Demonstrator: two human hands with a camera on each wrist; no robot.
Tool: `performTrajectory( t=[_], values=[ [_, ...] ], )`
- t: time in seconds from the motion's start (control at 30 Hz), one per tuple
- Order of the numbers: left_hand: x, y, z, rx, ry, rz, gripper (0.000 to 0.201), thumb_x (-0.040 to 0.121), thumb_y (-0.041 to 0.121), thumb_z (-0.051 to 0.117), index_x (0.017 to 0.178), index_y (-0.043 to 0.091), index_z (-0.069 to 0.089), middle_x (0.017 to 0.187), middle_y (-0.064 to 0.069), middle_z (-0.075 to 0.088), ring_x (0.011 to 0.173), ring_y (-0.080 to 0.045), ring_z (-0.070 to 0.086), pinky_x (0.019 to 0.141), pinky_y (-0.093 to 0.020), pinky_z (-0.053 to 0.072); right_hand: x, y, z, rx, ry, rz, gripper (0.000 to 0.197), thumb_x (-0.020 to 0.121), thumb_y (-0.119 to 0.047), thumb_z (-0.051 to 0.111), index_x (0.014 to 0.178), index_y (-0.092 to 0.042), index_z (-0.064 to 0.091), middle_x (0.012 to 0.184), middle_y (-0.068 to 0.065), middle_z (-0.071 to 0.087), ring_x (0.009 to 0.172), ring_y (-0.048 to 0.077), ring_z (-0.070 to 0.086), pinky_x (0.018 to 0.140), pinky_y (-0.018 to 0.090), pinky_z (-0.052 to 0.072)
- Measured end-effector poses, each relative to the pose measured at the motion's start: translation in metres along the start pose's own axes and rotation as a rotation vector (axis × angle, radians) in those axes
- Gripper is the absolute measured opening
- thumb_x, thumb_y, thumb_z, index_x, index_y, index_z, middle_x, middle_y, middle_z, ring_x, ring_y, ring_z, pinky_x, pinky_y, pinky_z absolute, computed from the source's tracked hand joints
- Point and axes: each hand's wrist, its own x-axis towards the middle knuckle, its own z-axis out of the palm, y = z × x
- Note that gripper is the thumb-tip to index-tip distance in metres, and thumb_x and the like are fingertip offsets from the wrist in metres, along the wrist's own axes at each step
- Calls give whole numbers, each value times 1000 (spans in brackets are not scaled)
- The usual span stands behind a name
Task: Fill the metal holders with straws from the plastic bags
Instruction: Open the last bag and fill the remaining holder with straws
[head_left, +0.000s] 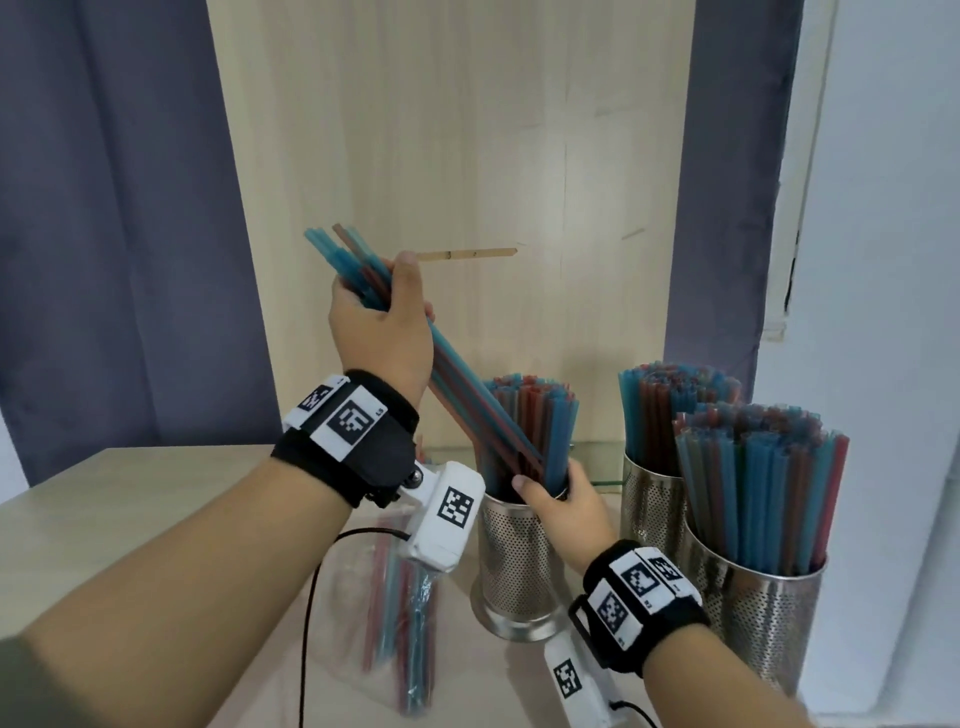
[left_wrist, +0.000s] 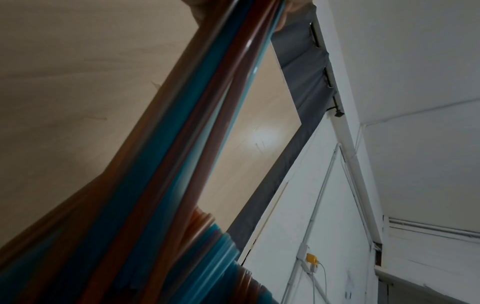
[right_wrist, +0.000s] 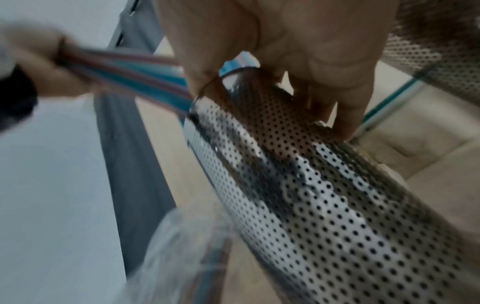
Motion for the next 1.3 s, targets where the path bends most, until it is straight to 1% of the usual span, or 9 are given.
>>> performTrajectory(
  t=[0.13, 0.27, 0.43, 0.67, 0.83, 0.97, 1.07, 1.13, 1.3],
  values=[
    [-2, -8, 4, -11, 8, 18, 18, 95, 28, 61, 85, 24, 46, 65, -2, 57, 49, -4, 54, 55, -17, 46, -5, 2, -16, 150, -207, 41, 66, 76, -22, 85, 126, -29, 43, 109, -15, 63, 100, -3, 61, 74, 6, 47],
    [-14, -18, 6, -11, -63, 35, 18, 94, 24, 62, 84, 22, 47, 66, -4, 56, 49, -4, 55, 54, -18, 48, -2, 20, -10, -68, -154, -5, 98, 43, -49, 93, 122, -45, 36, 118, -17, 66, 110, 0, 62, 98, 27, 51],
    [-18, -33, 6, 27, -145, 60, 17, 93, 19, 64, 83, 22, 50, 68, -1, 57, 52, -3, 57, 57, -18, 50, -1, 24, -5, -256, -121, -43, 103, 44, -52, 91, 122, -54, 25, 119, -20, 63, 112, 0, 60, 100, 29, 50],
    [-17, -58, 8, 124, -247, 54, 21, 87, 14, 67, 79, 23, 51, 68, 6, 56, 59, -9, 57, 59, -21, 52, -5, 22, -3, -297, -91, -65, 107, 46, -50, 92, 132, -44, 28, 118, -20, 63, 110, 2, 61, 98, 28, 51],
    [-25, -85, 12, 303, -364, 42, 16, 83, 23, 69, 80, 27, 53, 75, 4, 65, 70, -10, 65, 65, -20, 49, -8, 19, -3, -357, -87, -81, 105, 47, -55, 89, 131, -44, 26, 119, -21, 61, 110, 3, 61, 99, 28, 51],
    [-42, -95, 14, 453, -395, 109, 18, 84, 30, 69, 84, 30, 51, 80, 14, 62, 75, 1, 61, 66, -10, 47, -13, 14, -3, -365, -89, -80, 103, 46, -69, 86, 126, -50, 24, 115, -23, 63, 107, 0, 62, 96, 27, 52],
    [-41, -97, 14, 520, -347, 202, 24, 81, 35, 69, 74, 34, 46, 77, 13, 57, 75, -6, 57, 73, -26, 51, -14, 11, -4, -378, -91, -72, 99, 44, -74, 83, 118, -55, 20, 111, -24, 63, 106, 1, 62, 95, 27, 52],
    [-36, -104, 12, 580, -336, 229, 23, 77, 39, 68, 76, 34, 46, 86, 11, 53, 88, -13, 51, 84, -35, 46, -14, 12, -4, -405, -86, -72, 103, 47, -72, 83, 125, -50, 21, 115, -23, 62, 109, 3, 62, 96, 30, 52],
    [-29, -112, 7, 509, -519, 51, 20, 83, 28, 71, 97, 24, 57, 96, 6, 65, 88, -4, 62, 86, -37, 55, -12, 15, -2, -497, -76, -56, 105, 48, -66, 82, 128, -46, 17, 123, -19, 59, 112, 14, 62, 96, 35, 52]
  ],
)
